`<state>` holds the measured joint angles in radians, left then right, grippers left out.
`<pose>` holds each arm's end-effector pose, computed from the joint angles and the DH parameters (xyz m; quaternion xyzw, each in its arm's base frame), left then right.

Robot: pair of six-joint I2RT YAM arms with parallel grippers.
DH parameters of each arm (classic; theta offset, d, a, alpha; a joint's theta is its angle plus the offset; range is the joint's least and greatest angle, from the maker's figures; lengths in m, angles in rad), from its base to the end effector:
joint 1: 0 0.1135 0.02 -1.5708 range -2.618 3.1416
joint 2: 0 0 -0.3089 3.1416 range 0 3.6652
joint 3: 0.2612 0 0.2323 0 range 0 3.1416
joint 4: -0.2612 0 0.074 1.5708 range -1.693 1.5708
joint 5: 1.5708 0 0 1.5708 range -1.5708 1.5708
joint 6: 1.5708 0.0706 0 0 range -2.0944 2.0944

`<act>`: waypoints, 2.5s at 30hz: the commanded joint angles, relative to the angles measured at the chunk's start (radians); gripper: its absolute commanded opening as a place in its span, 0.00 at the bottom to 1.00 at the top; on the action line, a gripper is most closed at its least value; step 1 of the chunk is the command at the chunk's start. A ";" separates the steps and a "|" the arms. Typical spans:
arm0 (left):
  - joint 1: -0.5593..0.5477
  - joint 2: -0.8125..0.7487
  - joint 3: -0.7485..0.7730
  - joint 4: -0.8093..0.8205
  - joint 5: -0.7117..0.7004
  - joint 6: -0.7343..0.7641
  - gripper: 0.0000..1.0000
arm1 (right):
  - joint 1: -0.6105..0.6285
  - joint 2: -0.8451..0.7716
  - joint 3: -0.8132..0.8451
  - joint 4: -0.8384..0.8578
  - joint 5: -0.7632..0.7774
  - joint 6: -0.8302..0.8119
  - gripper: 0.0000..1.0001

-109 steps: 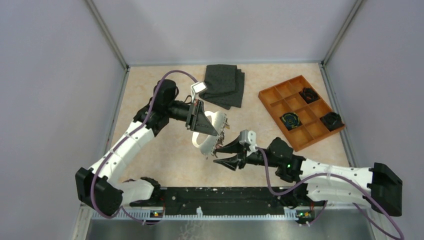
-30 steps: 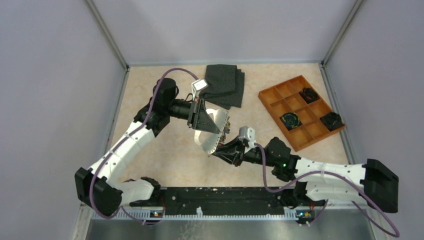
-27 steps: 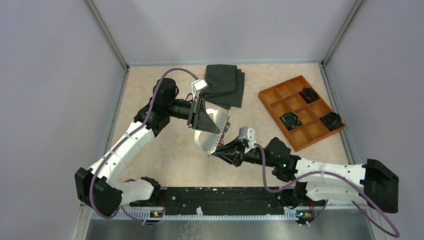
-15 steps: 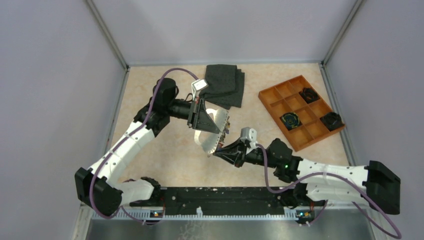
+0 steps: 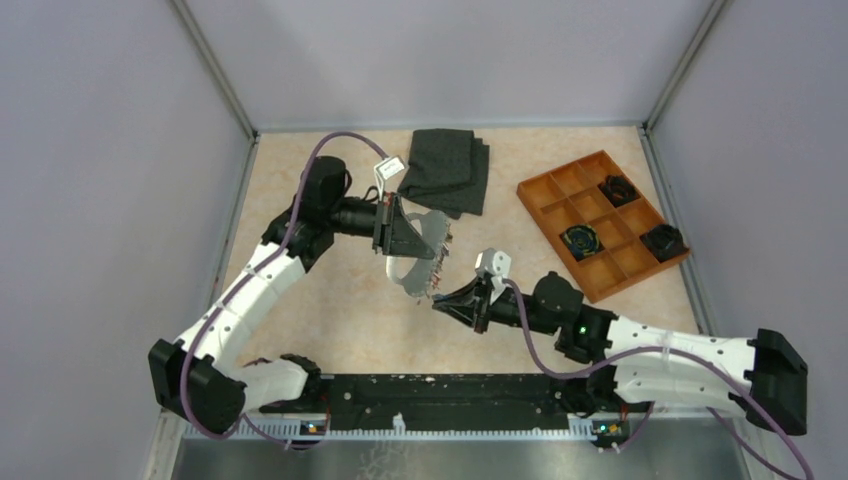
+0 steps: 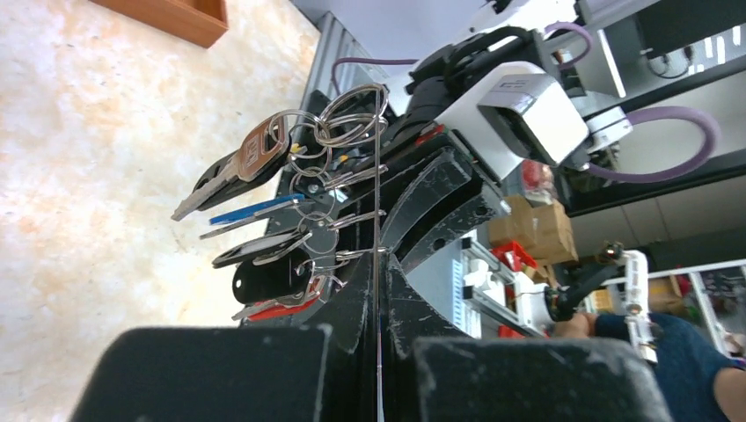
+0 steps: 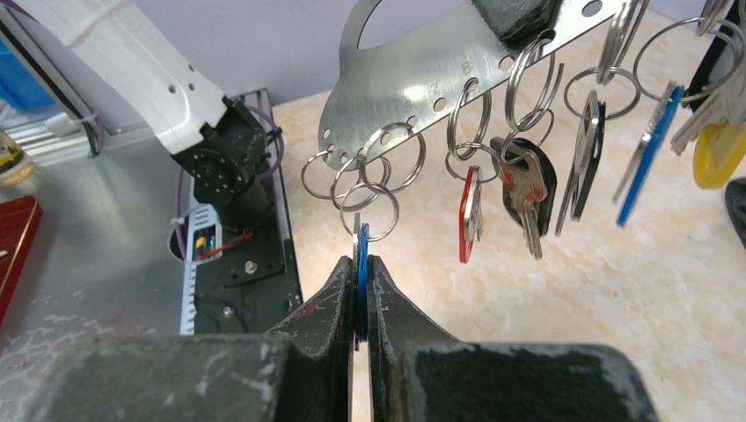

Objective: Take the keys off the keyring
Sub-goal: Remove the key from the keyring.

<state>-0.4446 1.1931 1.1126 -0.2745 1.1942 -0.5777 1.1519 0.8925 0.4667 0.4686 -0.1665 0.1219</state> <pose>0.1779 -0.1575 0.4076 0.2753 0.6987 -0.6336 0.1862 0.0702 0.1864 0.3221 -0.3918 0.5704 0.4742 0.5443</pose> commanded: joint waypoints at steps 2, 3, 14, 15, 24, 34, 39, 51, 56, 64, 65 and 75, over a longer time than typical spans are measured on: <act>0.005 -0.044 0.019 -0.066 -0.058 0.169 0.00 | 0.012 -0.021 0.119 -0.208 0.043 -0.018 0.00; 0.005 -0.043 0.022 -0.092 -0.065 0.196 0.00 | 0.012 -0.013 0.137 -0.237 0.044 -0.021 0.00; -0.010 -0.057 -0.007 -0.182 -0.129 0.349 0.00 | 0.012 0.084 0.269 -0.411 0.082 -0.023 0.00; -0.015 -0.059 -0.013 -0.182 -0.135 0.352 0.00 | 0.012 0.091 0.277 -0.416 0.085 -0.019 0.00; -0.032 -0.072 -0.066 -0.175 -0.179 0.353 0.00 | 0.012 0.140 0.327 -0.456 0.098 0.005 0.00; -0.030 -0.075 -0.153 -0.053 -0.241 0.263 0.00 | 0.012 0.209 0.370 -0.522 0.160 0.020 0.00; -0.019 -0.065 -0.185 -0.023 -0.282 0.220 0.00 | 0.011 0.187 0.357 -0.545 0.203 0.025 0.00; 0.070 -0.077 -0.219 0.058 -0.237 0.142 0.00 | 0.012 0.163 0.302 -0.585 0.235 0.059 0.00; 0.084 -0.087 -0.229 0.110 -0.188 0.143 0.00 | 0.011 0.187 0.303 -0.586 0.234 0.063 0.00; 0.081 -0.095 -0.205 0.035 -0.200 0.243 0.00 | 0.012 0.219 0.354 -0.585 0.227 0.040 0.00; 0.078 -0.097 -0.206 0.030 -0.206 0.250 0.00 | 0.012 0.224 0.360 -0.585 0.224 0.038 0.00; 0.038 -0.101 -0.203 -0.029 -0.294 0.308 0.00 | 0.012 0.255 0.401 -0.591 0.200 0.027 0.00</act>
<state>-0.3946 1.1156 0.8864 -0.3035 0.9241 -0.3115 1.1522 1.1435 0.8097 -0.1326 0.0490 0.1577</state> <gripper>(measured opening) 0.007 0.026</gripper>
